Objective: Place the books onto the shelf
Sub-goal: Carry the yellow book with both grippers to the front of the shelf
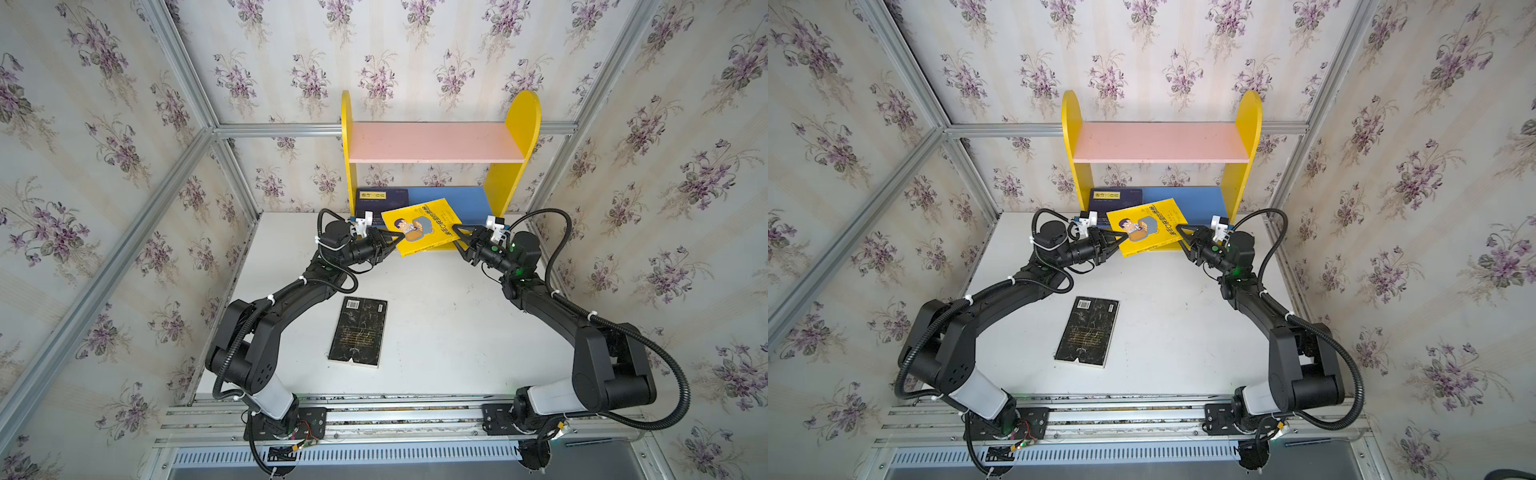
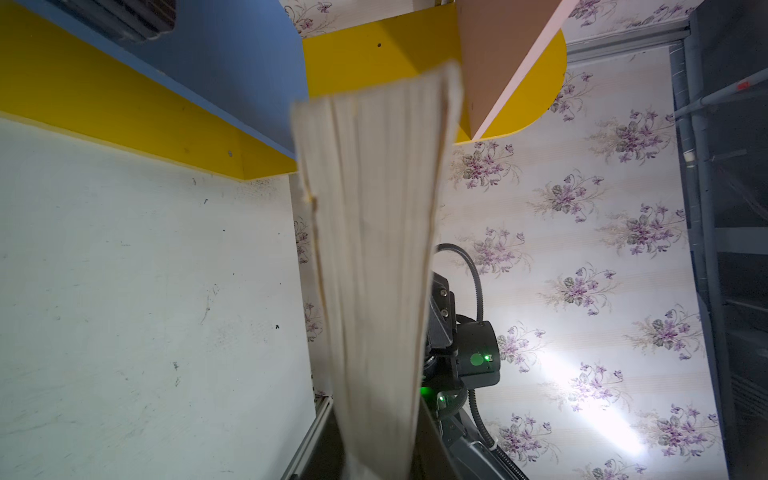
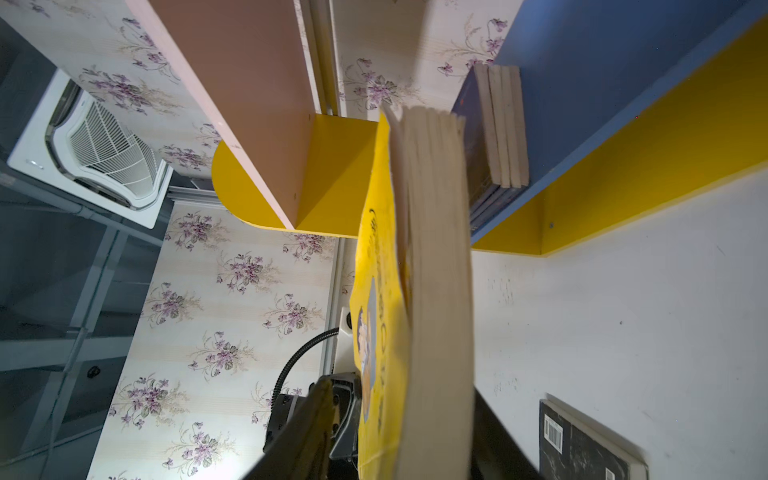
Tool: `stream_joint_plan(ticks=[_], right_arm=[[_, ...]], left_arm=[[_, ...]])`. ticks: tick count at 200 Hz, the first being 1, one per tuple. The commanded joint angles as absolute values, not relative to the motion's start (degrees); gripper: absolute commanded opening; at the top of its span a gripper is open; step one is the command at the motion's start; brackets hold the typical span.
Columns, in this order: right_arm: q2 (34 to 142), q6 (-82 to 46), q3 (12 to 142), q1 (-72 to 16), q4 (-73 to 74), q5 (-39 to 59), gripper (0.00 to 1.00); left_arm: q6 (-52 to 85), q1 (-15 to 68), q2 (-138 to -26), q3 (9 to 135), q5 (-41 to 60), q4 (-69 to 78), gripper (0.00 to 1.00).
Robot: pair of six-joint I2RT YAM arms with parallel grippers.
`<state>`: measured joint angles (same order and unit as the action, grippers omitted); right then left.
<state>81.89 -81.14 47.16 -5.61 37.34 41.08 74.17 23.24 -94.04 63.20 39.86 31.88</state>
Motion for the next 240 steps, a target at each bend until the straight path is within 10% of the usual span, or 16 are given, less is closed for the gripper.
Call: stream_joint_plan(ticks=[1, 77, 115, 162, 240], right_arm=[[80.2, -77.7, 47.7, -5.7, 31.4, 41.5, 0.53], [80.7, -79.0, 47.3, -6.7, 35.0, 41.8, 0.5], [81.6, -79.3, 47.5, -7.7, 35.9, 41.9, 0.33], [80.9, -76.5, 48.3, -6.2, 34.0, 44.2, 0.57], [78.5, -73.6, 53.2, -0.5, 30.8, 56.8, 0.53]], left_arm=[[66.9, 23.3, -94.8, 66.1, 42.9, 30.7, 0.16], [67.6, 24.1, -101.0, 73.1, 49.6, 30.4, 0.17], [68.4, 24.2, -102.1, 74.8, 49.8, 30.0, 0.16], [70.2, 23.8, -102.2, 77.2, 52.5, 29.7, 0.14], [64.2, 21.3, -97.1, 76.8, 56.3, 20.1, 0.14]])
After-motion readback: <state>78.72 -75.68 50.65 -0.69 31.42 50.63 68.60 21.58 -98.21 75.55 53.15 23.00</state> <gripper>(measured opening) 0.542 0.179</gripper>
